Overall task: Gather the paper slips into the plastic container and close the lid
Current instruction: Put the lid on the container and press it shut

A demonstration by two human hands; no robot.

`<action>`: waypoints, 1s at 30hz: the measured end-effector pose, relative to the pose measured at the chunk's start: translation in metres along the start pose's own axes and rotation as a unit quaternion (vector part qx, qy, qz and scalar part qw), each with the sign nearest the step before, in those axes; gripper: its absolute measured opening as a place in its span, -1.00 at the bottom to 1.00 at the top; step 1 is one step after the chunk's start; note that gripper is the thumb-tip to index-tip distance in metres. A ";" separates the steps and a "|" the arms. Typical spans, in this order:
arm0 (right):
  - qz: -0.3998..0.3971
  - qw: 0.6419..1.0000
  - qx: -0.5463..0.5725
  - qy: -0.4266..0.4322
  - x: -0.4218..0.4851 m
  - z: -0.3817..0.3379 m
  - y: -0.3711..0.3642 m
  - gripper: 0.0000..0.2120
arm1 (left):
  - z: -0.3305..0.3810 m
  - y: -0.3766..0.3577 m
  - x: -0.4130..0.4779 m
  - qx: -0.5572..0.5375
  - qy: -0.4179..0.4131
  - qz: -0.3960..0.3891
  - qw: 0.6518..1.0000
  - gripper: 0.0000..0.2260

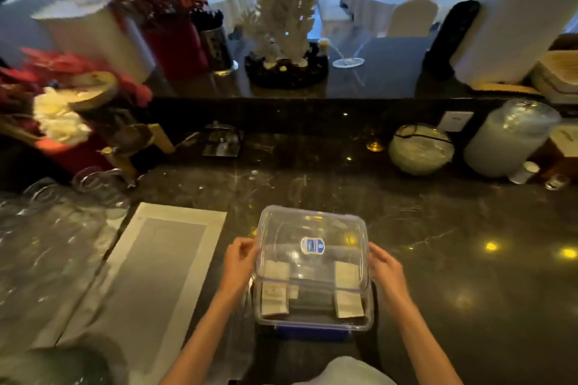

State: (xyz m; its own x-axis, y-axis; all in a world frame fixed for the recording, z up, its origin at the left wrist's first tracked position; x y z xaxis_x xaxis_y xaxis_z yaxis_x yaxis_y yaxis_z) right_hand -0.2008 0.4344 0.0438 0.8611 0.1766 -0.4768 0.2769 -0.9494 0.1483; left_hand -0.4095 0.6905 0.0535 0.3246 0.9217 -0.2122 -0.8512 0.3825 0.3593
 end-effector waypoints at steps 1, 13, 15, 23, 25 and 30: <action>-0.009 1.000 -0.013 0.009 -0.008 0.006 -0.005 -0.65 | -0.018 0.009 -0.006 -0.003 0.020 0.000 1.000 -0.91; 0.028 0.991 -0.122 0.053 -0.021 0.049 0.012 -0.59 | -0.066 0.005 -0.029 0.054 0.034 -0.037 0.997 -0.94; 0.035 0.991 -0.122 0.051 -0.022 0.051 0.013 -0.60 | -0.067 0.004 -0.030 0.060 0.034 -0.047 0.997 -0.93; 0.021 0.990 -0.132 0.047 -0.023 0.057 0.011 -0.59 | -0.074 0.001 -0.033 0.105 0.029 -0.043 0.993 -0.82; 0.019 0.989 -0.139 0.044 -0.023 0.059 0.012 -0.58 | -0.074 0.001 -0.032 0.124 0.019 -0.035 0.992 -0.80; 0.011 0.989 -0.140 0.043 -0.025 0.059 0.009 -0.59 | -0.078 0.001 -0.031 0.141 0.008 -0.040 0.989 -0.82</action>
State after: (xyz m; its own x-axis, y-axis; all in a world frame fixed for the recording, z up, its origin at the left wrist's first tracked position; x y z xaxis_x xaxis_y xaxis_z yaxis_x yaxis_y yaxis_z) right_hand -0.2447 0.4061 0.0055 0.8984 0.1888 -0.3966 0.3535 -0.8468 0.3976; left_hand -0.4521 0.6572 -0.0105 0.3770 0.8879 -0.2638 -0.6739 0.4583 0.5795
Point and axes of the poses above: each hand's wrist, its own x-axis towards the middle knuckle, its own y-axis out of the back of the hand, z = x × y, the point moved 7 cm from there along x, towards the middle knuckle, and after that the axes turned 12 degrees about z, right-handed, at the moved point
